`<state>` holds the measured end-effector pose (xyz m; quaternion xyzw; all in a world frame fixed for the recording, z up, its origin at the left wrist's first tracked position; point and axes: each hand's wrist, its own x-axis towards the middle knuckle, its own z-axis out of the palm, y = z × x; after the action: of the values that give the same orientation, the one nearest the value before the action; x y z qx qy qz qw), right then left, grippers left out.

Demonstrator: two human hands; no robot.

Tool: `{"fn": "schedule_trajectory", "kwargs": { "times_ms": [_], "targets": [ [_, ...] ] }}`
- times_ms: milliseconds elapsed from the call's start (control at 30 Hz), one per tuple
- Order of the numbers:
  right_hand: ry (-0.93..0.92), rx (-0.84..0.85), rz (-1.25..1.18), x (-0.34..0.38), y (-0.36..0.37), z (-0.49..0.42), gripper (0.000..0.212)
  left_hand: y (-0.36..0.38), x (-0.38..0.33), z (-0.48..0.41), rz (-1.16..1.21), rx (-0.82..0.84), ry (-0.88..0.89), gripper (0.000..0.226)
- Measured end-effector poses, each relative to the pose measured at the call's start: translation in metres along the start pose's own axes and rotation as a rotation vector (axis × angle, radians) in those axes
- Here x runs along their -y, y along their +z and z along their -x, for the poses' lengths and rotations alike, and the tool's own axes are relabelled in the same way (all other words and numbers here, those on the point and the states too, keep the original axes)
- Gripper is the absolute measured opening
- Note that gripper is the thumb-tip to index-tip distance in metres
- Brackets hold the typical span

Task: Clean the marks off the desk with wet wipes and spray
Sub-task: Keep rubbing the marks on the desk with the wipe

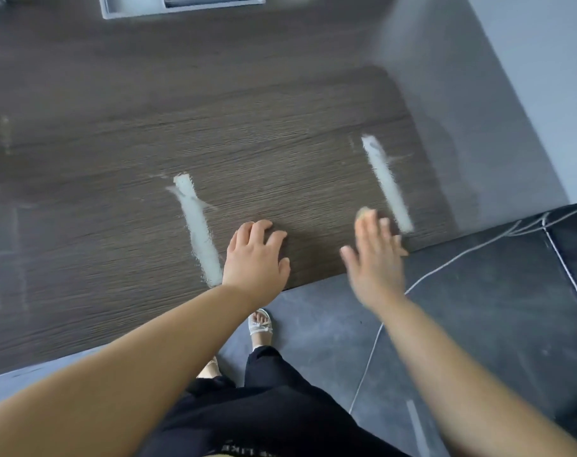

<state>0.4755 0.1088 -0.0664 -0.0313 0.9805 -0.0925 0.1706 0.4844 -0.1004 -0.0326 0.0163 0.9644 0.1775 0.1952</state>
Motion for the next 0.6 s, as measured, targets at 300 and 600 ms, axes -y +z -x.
{"fn": "schedule_trajectory", "kwargs": {
  "times_ms": [300,600],
  "targets": [
    [0.283,-0.03,0.002,-0.016,-0.037,-0.086,0.061,-0.017,0.028,-0.006,-0.029,-0.056,-0.135,0.048],
    [-0.59,0.13,0.216,0.086,-0.017,-0.086,0.064,-0.028,0.07,0.001,0.012,-0.122,-0.309,0.051]
  ]
}}
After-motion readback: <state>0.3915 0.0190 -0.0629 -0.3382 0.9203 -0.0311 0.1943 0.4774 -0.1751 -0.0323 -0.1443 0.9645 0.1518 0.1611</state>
